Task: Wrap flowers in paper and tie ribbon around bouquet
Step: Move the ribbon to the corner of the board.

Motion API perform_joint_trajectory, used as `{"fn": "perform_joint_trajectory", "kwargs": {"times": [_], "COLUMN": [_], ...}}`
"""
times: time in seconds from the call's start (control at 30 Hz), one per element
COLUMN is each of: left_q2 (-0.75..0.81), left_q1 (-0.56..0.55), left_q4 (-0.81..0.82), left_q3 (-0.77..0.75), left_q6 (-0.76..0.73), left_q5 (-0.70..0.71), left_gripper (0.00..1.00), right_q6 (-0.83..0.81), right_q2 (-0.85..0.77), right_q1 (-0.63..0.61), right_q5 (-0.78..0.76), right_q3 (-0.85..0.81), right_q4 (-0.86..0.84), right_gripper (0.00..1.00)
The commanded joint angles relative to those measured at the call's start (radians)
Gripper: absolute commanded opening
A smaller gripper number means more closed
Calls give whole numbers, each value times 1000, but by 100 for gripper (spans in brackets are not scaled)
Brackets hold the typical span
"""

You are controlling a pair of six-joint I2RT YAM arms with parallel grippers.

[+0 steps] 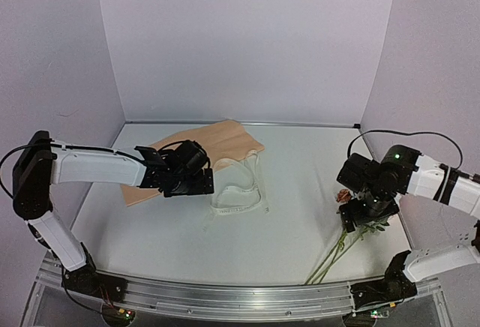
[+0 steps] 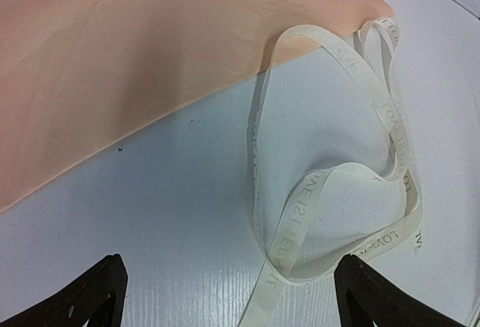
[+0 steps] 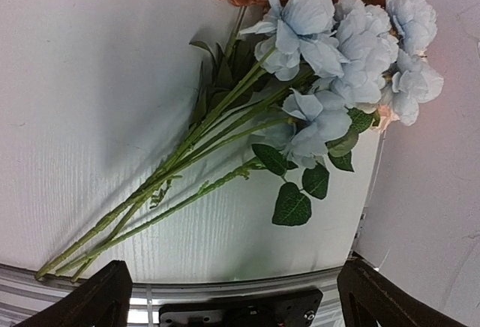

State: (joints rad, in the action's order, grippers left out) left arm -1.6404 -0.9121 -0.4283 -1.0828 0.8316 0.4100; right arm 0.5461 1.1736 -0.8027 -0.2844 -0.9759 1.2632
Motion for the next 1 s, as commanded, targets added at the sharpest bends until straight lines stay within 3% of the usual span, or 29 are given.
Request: {"fn": "perform_joint_trajectory", "kwargs": {"times": [0.0,0.37,0.73,0.97], "left_q2": [-43,-78,168,265], "left_q1": [-6,10,52,64], "left_q4": [5,30,-51,-90], "left_q3": [-68,-60,68,98], "left_q6": [35,3,-19,-28], "left_q5": [-12,-46,-74,-84], "left_gripper": [100,100,100,100], "right_q6": [39,17,51,58], "right_q2": [69,496,1098,1273], "right_q1": [4,6,33,35], "right_q5": [68,196,237,128], "right_q3": [-58,-402,-1049,-1204], "right_q4": [-83,-237,-287,-253], "right_gripper": [98,98,98,98]}}
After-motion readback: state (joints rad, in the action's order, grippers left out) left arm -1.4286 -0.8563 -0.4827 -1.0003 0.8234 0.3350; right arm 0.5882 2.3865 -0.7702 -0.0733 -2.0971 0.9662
